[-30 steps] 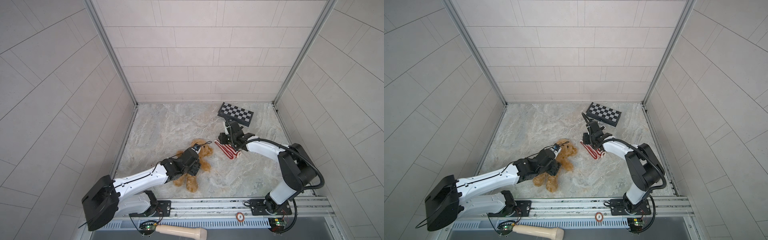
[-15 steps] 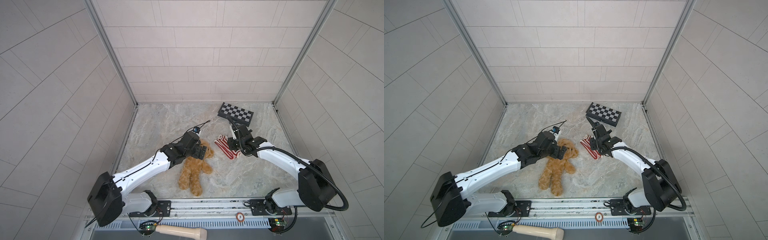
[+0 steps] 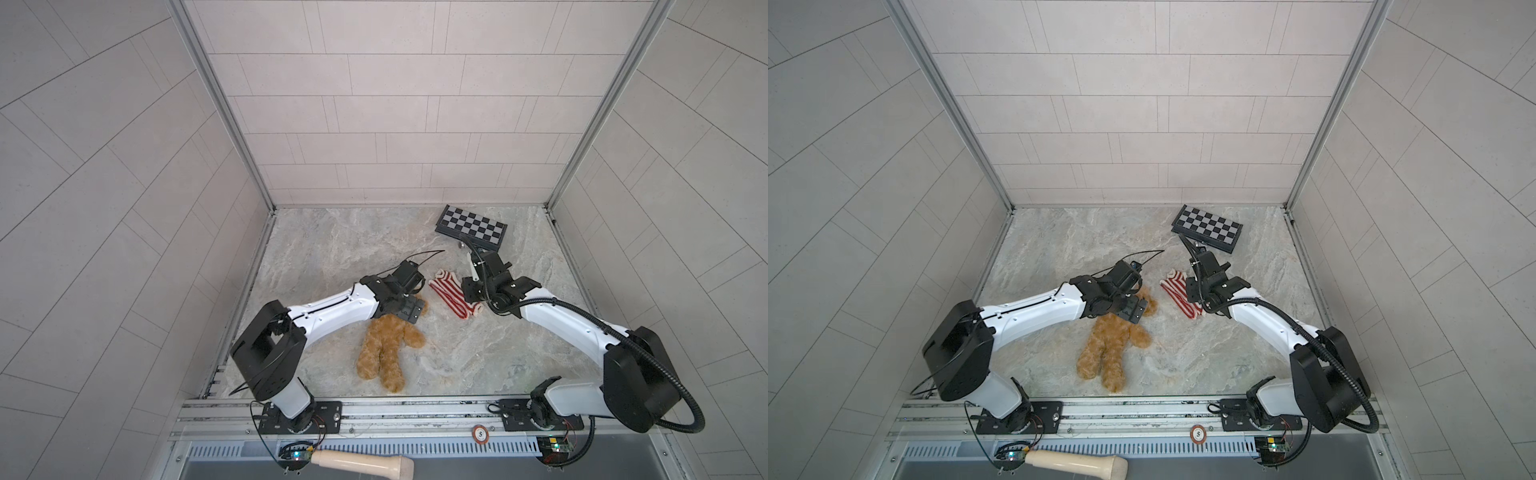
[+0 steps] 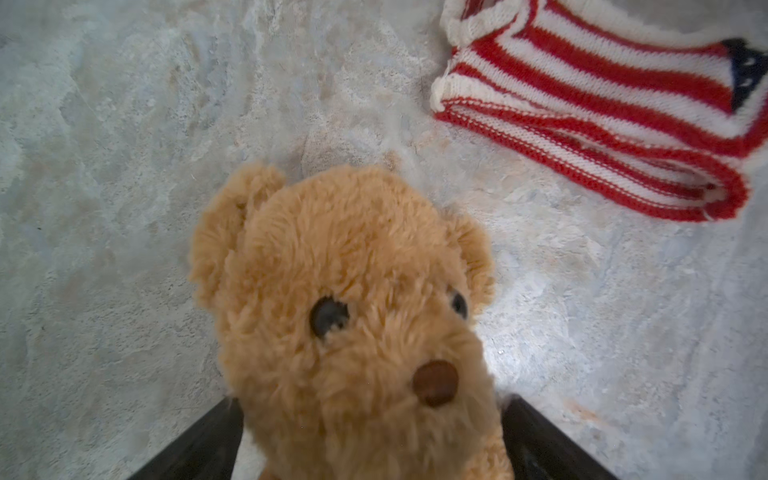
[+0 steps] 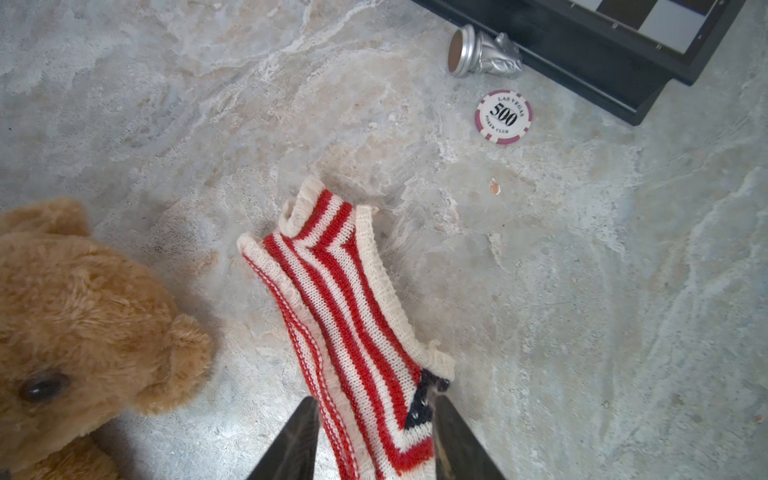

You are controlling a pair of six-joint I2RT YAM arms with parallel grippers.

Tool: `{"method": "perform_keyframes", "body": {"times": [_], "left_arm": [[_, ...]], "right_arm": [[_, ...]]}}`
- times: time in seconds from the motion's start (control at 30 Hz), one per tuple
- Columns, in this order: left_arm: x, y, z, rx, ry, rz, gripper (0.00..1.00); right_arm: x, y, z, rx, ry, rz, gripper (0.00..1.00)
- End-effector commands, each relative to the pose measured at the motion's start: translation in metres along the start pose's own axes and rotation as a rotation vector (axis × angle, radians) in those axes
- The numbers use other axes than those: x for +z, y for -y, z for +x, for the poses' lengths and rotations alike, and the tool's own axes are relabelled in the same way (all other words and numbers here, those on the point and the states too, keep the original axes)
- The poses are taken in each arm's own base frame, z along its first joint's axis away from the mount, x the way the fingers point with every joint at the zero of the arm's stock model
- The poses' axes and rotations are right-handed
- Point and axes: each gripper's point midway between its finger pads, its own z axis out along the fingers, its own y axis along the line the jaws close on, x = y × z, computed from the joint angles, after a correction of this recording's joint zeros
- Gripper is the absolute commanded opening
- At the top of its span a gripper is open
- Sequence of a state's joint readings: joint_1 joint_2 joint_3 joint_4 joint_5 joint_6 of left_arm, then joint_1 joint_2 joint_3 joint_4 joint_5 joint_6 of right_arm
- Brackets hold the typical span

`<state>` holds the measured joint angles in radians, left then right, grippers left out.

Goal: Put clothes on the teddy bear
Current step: 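Lift the bear upright with the left gripper while the right grasps the sweater, then hold the bear with the left gripper while the right lifts the sweater toward it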

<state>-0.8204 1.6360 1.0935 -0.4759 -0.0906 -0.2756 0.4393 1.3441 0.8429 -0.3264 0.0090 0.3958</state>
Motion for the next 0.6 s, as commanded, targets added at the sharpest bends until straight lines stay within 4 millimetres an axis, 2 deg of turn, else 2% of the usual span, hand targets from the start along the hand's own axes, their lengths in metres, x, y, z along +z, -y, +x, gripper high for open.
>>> {"method": "perform_keyframes", "body": {"times": [0.0, 0.23, 0.33, 0.43, 0.57], "left_arm": [[0.011, -0.003, -0.007, 0.005, -0.014, -0.035, 1.0], [0.048, -0.004, 0.003, 0.016, -0.084, -0.061, 1.0], [0.054, -0.003, 0.009, 0.016, -0.094, -0.056, 0.97], [0.047, -0.008, 0.007, -0.011, -0.051, -0.048, 0.73], [0.024, -0.007, -0.001, -0.037, 0.063, 0.014, 0.43]], "right_arm": [[-0.006, 0.006, 0.001, 0.005, 0.012, 0.016, 0.47], [-0.008, 0.009, 0.006, 0.008, 0.011, 0.016, 0.47], [-0.01, 0.005, 0.008, 0.002, 0.007, -0.013, 0.47], [-0.009, -0.001, 0.012, -0.003, -0.003, -0.048, 0.47], [-0.002, -0.019, 0.015, -0.054, -0.032, -0.103, 0.46]]}}
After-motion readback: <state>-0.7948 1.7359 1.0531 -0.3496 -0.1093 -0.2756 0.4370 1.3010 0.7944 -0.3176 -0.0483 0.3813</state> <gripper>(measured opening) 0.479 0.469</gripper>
